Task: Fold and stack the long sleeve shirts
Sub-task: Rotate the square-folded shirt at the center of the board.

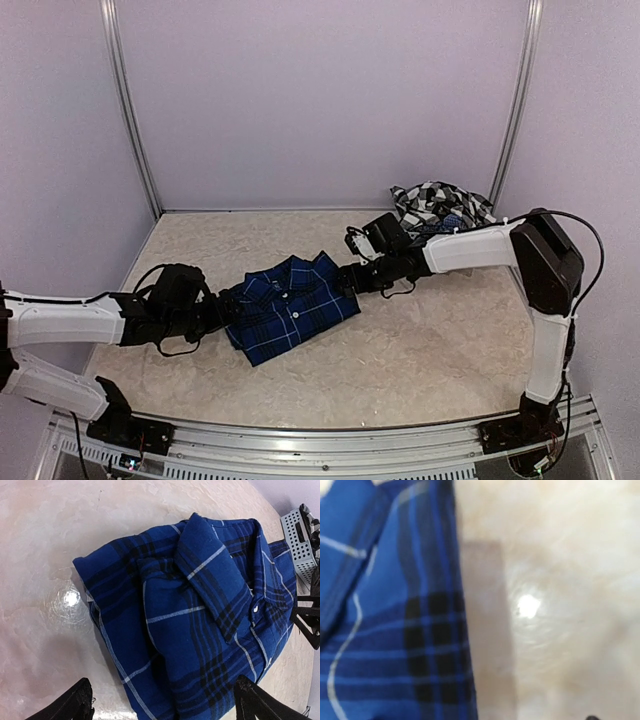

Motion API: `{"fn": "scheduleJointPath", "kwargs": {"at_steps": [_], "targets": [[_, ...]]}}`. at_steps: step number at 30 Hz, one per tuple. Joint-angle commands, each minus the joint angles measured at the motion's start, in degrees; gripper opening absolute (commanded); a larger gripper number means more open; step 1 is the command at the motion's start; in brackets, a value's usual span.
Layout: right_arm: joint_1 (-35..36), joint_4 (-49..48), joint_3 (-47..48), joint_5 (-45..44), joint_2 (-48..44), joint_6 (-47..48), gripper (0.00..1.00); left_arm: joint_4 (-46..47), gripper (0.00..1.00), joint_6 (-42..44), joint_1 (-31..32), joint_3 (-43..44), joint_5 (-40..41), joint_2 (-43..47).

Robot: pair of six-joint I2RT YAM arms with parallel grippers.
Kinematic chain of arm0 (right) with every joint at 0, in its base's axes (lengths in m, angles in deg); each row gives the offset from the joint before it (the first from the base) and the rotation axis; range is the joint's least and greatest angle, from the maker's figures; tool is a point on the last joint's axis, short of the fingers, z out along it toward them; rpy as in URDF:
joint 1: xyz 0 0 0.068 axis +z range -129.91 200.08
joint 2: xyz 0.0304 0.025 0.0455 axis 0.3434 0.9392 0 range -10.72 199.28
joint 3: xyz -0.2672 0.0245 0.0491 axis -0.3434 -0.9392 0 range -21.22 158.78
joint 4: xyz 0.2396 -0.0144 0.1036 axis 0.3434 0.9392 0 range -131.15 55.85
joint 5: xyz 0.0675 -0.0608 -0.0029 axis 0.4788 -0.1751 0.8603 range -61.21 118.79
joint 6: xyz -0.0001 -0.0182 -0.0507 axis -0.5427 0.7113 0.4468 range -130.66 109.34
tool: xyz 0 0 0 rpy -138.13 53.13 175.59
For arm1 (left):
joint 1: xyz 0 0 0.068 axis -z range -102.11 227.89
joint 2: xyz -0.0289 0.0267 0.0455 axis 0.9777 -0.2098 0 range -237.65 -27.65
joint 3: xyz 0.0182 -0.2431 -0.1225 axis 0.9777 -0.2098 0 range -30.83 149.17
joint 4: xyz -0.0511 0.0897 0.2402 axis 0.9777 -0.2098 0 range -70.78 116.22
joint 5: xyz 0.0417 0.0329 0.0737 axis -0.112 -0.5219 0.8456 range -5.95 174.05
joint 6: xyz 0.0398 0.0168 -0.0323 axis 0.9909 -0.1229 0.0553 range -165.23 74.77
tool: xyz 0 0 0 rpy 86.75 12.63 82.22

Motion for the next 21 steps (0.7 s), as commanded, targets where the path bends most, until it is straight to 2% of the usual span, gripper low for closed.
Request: {"fn": "scheduleJointPath", "kwargs": {"at_steps": [1, 5, 8, 13, 16, 21], "targets": [[0.4, -0.3, 2.6, 5.5, 3.3, 1.8, 0.85, 5.4, 0.91, 2.1, -2.7, 1.4, -3.3, -3.5], [0.3, -2.9, 1.3, 9.4, 4.0, 0.9, 0.78, 9.4, 0.85, 2.7, -3.8, 1.5, -5.4, -7.1], [0.7, -5.3, -1.2, 11.4, 3.2, -0.9, 0.69, 12.5, 0.77, 3.3, -5.5, 1.4, -7.6, -10.9], [3.4, -9.6, -7.7, 10.0, -0.3, -3.9, 0.56, 15.7, 0.57, 5.3, -8.6, 1.6, -10.5, -15.1], [5.8, -12.7, -10.0, 8.3, -1.1, -5.5, 0.47, 16.1, 0.50, 7.4, -10.3, 2.6, -12.5, -16.3], [10.4, -14.9, -10.9, 5.4, 0.4, -7.6, 0.42, 15.8, 0.41, 10.8, -13.9, 5.6, -15.1, -20.2]]}}
